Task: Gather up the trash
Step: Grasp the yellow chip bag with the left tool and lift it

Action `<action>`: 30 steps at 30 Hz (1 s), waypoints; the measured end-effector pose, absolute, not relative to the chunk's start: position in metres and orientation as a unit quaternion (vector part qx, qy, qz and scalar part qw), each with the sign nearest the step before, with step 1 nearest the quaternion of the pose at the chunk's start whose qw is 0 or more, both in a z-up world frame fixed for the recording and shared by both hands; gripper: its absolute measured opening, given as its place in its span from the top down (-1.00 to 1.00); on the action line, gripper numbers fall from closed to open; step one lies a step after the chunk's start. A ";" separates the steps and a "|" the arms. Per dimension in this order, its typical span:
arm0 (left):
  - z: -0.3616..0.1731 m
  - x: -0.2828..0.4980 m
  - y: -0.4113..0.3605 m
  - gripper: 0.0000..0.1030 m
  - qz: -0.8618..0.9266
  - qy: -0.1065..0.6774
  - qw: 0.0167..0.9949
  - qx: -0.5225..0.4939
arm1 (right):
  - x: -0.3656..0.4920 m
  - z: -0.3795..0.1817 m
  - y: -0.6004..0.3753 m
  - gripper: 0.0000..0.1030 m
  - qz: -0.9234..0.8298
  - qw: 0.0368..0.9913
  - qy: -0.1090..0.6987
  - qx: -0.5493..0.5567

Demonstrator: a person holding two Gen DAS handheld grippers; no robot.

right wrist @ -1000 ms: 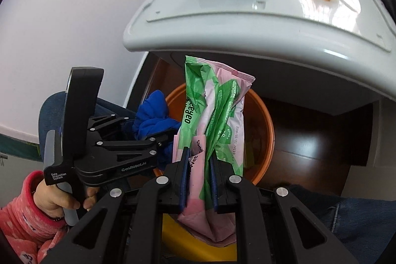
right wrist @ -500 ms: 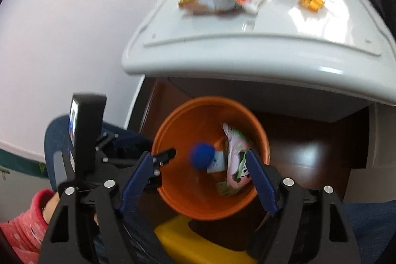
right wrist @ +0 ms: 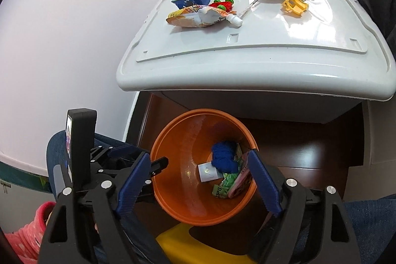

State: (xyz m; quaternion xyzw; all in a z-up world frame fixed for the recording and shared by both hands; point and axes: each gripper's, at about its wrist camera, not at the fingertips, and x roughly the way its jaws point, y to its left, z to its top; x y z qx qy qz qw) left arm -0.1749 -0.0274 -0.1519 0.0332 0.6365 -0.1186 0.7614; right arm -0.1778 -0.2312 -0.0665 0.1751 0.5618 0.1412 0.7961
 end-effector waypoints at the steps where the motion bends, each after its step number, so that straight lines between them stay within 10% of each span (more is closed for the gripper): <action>1: -0.151 -0.175 -0.027 -0.71 -0.119 0.637 0.761 0.032 | -0.178 -0.066 -0.232 -0.57 0.140 0.796 0.563 0.175; 19: -0.070 -0.061 -0.021 -0.76 -0.144 0.542 0.808 -0.184 | -0.181 -0.062 -0.245 -0.60 0.138 0.806 0.539 0.202; 30: -0.112 0.053 -0.052 -0.76 -0.071 0.566 0.783 -0.247 | -0.178 -0.072 -0.249 -0.60 0.156 0.800 0.539 0.210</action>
